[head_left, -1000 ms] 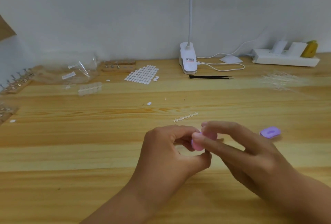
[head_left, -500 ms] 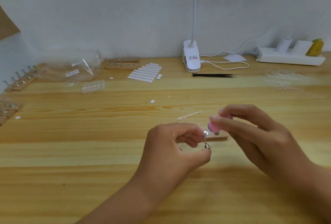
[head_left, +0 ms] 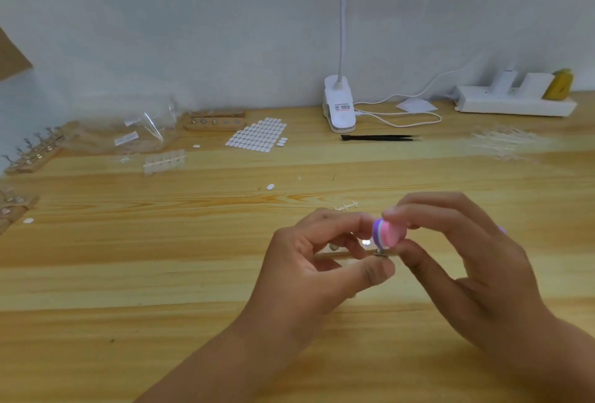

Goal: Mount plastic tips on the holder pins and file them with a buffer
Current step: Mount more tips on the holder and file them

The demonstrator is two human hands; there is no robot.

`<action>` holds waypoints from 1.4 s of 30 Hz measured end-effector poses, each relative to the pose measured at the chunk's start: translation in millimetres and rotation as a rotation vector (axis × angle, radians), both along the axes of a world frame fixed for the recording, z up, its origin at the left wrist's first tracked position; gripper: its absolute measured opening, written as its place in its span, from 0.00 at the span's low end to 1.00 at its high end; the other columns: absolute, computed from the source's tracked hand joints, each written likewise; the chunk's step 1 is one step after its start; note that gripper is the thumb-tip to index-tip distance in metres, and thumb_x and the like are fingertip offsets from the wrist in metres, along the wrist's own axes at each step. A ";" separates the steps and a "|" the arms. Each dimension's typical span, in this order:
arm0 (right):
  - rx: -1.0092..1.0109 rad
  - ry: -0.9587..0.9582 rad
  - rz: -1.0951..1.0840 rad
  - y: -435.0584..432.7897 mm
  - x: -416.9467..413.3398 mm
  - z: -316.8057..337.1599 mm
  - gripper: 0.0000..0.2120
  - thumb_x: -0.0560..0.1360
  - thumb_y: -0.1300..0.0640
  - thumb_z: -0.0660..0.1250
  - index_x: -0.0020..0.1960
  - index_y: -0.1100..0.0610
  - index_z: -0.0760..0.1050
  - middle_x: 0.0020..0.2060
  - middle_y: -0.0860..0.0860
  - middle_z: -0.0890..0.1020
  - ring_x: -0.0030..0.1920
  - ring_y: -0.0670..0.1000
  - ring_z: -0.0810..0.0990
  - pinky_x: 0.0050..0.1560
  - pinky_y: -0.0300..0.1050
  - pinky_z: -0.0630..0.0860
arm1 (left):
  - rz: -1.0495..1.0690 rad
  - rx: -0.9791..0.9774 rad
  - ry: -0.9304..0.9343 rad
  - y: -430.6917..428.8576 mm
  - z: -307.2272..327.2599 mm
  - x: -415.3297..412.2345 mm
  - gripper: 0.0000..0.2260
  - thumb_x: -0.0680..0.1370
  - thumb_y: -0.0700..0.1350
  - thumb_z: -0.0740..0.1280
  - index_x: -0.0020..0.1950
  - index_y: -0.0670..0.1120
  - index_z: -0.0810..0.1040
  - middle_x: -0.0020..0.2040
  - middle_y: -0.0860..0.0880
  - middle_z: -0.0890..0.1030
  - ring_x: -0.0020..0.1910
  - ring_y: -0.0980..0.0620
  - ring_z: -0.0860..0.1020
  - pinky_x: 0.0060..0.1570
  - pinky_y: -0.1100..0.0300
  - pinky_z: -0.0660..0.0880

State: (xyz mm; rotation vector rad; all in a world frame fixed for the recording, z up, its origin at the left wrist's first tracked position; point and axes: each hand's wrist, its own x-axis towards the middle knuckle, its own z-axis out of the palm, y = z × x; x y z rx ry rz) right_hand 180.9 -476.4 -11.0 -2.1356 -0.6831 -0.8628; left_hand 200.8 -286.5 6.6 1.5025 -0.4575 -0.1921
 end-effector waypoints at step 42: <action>0.028 -0.006 -0.099 -10.0 7.6 -1.8 0.11 0.78 0.59 0.66 0.60 0.56 0.76 0.52 0.49 0.79 0.52 0.44 0.77 0.56 0.28 0.68 | 0.220 0.294 -0.302 3.3 -4.5 2.2 0.07 0.68 0.40 0.70 0.38 0.52 0.84 0.35 0.56 0.83 0.32 0.62 0.75 0.33 0.69 0.71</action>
